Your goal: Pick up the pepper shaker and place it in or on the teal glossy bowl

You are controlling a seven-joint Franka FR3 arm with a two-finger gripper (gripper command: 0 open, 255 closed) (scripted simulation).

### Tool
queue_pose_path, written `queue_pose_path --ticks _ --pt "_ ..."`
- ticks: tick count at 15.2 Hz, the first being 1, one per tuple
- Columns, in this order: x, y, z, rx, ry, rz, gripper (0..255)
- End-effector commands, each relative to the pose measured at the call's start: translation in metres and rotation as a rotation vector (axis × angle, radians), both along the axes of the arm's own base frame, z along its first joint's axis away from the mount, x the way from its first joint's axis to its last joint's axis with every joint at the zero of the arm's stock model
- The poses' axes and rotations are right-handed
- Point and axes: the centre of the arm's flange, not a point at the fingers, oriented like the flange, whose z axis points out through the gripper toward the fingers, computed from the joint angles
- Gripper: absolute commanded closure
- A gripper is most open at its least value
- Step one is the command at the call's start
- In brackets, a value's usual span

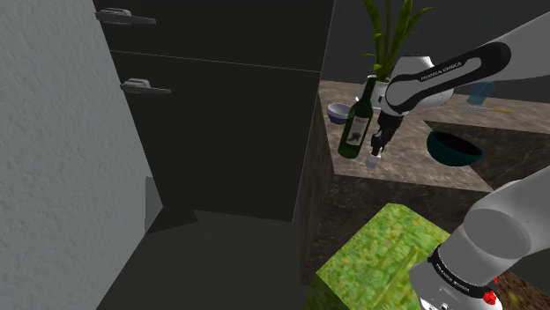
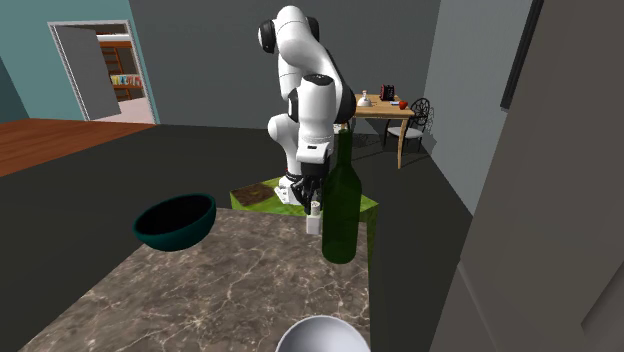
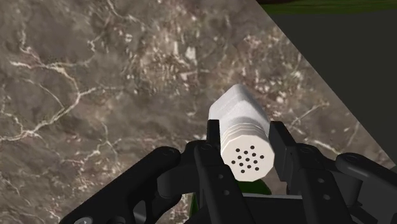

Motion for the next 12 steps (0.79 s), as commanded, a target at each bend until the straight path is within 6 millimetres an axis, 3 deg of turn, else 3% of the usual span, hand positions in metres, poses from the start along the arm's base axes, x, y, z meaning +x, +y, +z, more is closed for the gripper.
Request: queue_pose_path --ticks 1,6,12 --pt "0.000 0.000 0.000 0.000 0.000 0.000 255" --pt "0.000 0.000 0.000 0.000 0.000 0.000 255" --pt "0.000 0.000 0.031 0.000 0.000 0.000 255"
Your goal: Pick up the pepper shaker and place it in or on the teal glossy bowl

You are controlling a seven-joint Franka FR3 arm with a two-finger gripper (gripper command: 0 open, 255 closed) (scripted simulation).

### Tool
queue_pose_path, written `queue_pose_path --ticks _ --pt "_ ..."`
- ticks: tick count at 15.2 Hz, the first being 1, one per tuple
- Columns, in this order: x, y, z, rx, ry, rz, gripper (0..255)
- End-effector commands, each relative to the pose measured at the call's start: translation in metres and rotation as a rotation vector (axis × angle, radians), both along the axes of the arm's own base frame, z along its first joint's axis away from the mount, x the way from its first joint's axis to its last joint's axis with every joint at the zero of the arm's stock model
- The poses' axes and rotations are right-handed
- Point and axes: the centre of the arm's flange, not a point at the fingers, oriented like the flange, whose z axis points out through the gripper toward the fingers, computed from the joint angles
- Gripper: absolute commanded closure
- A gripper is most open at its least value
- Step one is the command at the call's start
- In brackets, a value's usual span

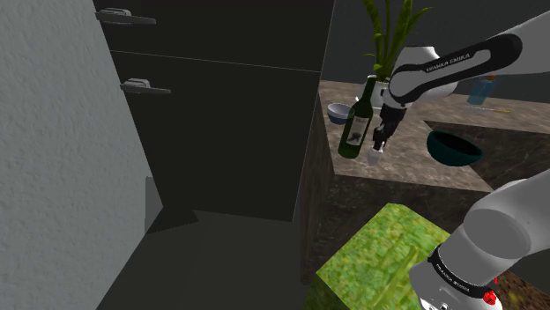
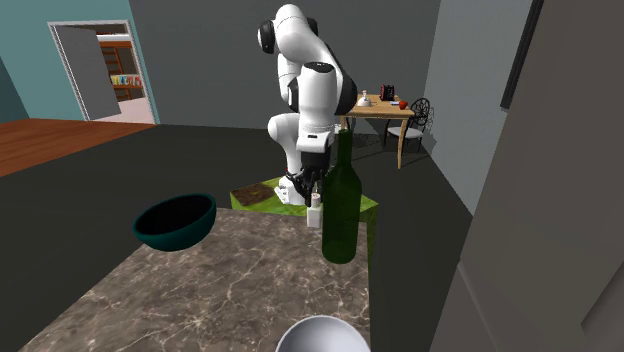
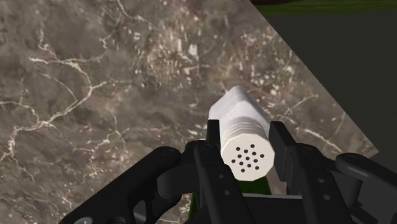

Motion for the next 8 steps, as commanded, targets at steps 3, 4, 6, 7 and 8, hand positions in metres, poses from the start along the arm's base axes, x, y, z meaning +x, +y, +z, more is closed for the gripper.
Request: queue_pose_path --ticks 3,4,6,7,8 --pt "-0.001 -0.001 0.022 0.000 0.000 0.000 255" --pt "-0.001 -0.001 0.027 0.000 0.000 0.000 255" --pt "-0.001 -0.001 0.037 0.000 0.000 0.000 255" --pt "-0.001 -0.001 0.043 0.000 0.000 0.000 255" --pt "-0.001 -0.001 0.048 0.000 0.000 0.000 255"
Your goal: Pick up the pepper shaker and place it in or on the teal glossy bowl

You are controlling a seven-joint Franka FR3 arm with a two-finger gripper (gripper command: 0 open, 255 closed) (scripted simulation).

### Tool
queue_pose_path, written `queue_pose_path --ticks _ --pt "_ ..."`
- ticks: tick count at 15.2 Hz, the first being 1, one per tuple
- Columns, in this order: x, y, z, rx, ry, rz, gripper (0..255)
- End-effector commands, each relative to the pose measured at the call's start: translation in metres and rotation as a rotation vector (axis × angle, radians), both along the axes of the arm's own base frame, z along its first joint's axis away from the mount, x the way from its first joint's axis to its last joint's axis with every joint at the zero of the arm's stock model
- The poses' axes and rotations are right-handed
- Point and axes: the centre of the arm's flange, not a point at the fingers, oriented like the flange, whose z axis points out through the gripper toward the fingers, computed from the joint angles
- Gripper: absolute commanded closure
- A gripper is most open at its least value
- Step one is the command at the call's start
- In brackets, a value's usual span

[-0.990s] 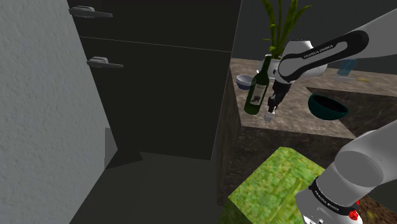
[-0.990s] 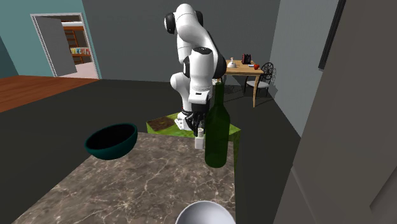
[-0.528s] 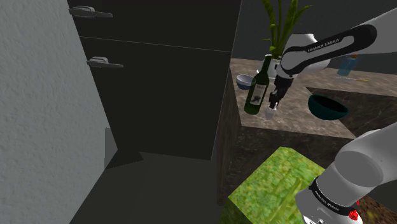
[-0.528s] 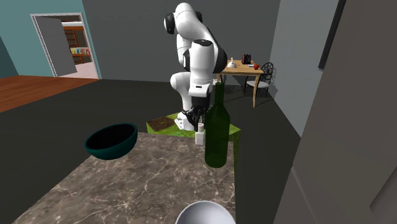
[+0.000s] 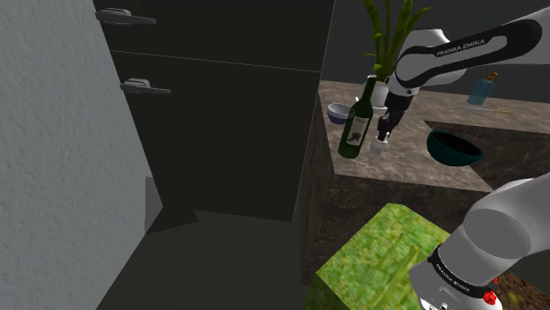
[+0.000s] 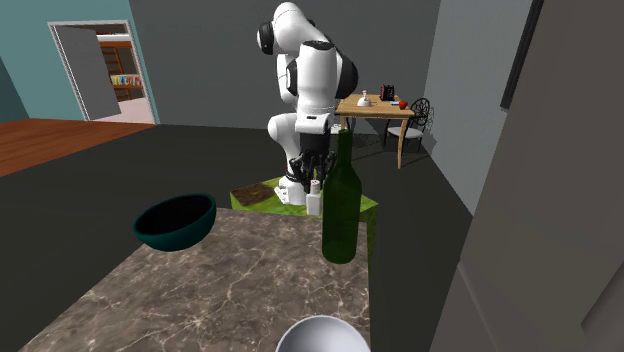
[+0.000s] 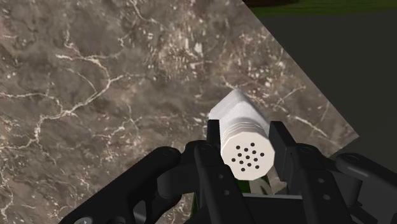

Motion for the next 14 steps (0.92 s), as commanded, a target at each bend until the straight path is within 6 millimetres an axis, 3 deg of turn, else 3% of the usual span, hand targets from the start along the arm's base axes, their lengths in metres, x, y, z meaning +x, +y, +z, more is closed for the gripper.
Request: queue_pose_path --ticks 1,14 --pt "0.000 0.001 0.011 0.000 0.000 0.000 255" --pt "0.000 0.001 0.080 0.000 0.000 0.000 255"
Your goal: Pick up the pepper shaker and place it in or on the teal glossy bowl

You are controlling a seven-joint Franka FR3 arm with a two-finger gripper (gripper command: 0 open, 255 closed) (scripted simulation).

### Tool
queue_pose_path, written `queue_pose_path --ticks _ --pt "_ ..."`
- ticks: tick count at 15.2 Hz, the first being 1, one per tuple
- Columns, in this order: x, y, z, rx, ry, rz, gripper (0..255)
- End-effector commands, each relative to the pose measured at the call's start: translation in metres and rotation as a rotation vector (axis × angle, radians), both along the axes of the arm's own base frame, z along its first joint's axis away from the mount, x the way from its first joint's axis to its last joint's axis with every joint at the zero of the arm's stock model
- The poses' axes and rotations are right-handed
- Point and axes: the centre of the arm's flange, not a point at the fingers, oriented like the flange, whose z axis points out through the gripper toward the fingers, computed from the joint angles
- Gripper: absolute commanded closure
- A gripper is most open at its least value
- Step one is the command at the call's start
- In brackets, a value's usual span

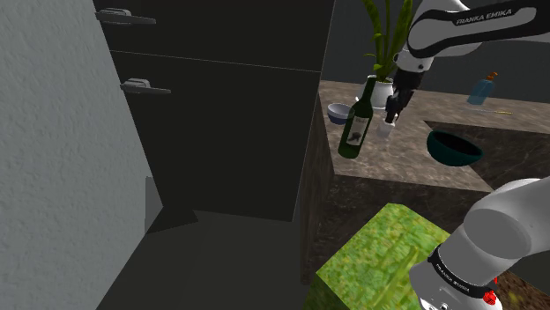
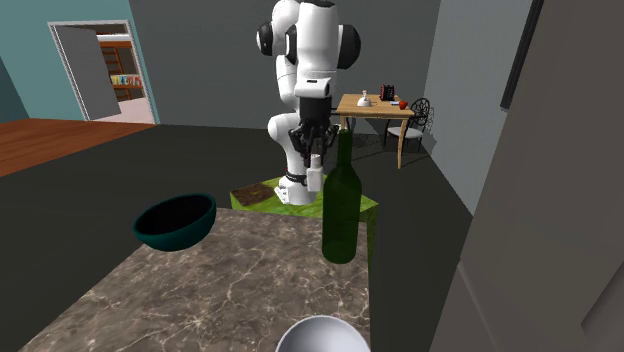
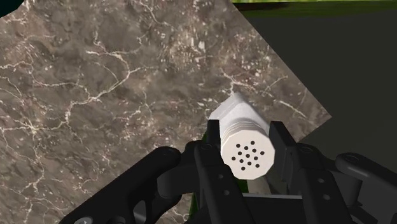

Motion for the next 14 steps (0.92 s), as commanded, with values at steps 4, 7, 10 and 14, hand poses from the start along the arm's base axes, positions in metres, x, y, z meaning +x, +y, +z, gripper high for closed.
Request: queue_pose_path --ticks 4,7,10,14 --pt "0.001 -0.001 0.027 0.000 0.000 0.000 255" --pt "-0.011 -0.024 0.033 0.000 0.000 0.000 255" --pt "-0.030 -0.058 0.037 0.000 0.000 0.000 255" --pt "-0.056 -0.104 0.042 0.000 0.000 0.000 255"
